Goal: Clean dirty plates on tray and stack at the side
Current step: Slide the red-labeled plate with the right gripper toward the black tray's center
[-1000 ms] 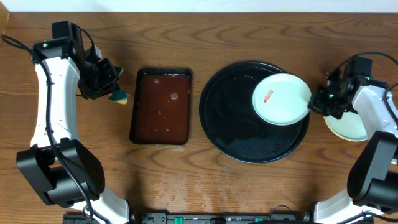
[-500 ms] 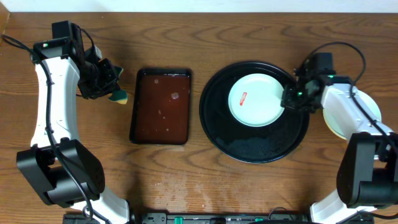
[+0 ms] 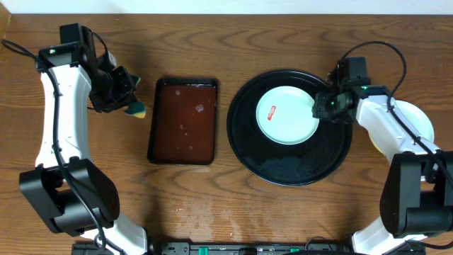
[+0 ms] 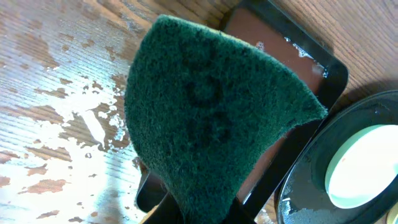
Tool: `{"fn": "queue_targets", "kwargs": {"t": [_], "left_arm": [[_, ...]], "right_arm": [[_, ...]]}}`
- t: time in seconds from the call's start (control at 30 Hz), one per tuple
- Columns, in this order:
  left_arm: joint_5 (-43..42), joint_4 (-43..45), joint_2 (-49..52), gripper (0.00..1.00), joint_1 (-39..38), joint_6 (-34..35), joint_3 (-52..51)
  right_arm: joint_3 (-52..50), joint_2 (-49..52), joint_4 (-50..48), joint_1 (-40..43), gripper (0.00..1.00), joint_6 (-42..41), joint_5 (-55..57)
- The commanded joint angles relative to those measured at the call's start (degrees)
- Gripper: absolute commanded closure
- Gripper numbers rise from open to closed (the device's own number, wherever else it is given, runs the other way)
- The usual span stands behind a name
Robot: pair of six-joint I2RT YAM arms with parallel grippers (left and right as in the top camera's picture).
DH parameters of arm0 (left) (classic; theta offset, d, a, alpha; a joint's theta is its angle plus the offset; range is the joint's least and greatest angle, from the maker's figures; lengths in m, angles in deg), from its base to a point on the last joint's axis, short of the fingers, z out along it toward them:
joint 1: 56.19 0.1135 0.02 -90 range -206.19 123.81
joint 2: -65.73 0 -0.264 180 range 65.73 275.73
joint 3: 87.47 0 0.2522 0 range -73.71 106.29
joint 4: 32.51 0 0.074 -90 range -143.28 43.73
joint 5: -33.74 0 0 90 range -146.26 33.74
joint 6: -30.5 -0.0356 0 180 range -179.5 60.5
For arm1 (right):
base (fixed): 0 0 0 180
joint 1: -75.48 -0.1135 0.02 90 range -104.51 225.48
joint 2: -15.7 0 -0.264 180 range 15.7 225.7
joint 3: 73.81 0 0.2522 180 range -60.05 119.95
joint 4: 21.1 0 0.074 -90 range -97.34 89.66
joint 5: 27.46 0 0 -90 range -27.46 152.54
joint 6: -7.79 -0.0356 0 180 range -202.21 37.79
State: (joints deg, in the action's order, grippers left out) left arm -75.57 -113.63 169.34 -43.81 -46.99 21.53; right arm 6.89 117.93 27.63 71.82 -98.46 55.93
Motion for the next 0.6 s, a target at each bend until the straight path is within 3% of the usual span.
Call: {"fn": "queue_targets", "kwargs": {"t": [0.0, 0.23, 0.43, 0.57], "left_arm": [[0.0, 0.3, 0.1, 0.92, -2.0, 0.9, -0.4], [5.5, 0.4, 0.1, 0.91, -4.7, 0.9, -0.4], [5.5, 0.4, 0.1, 0.92, -5.1, 1.2, -0.4], [5.5, 0.4, 0.1, 0.92, -5.1, 1.2, -0.4]], "right_arm": [[-0.3, -1.4, -0.1, 1.7, 0.57, 1.6, 0.7], [-0.4, 0.1, -0.3, 0.7, 0.64, 3.6, 0.3], [-0.4, 1.6, -1.1, -0.2, 0.77, 3.5, 0.4], [-0.4, 3.1, -1.1, -0.2, 0.76, 3.5, 0.4]]}}
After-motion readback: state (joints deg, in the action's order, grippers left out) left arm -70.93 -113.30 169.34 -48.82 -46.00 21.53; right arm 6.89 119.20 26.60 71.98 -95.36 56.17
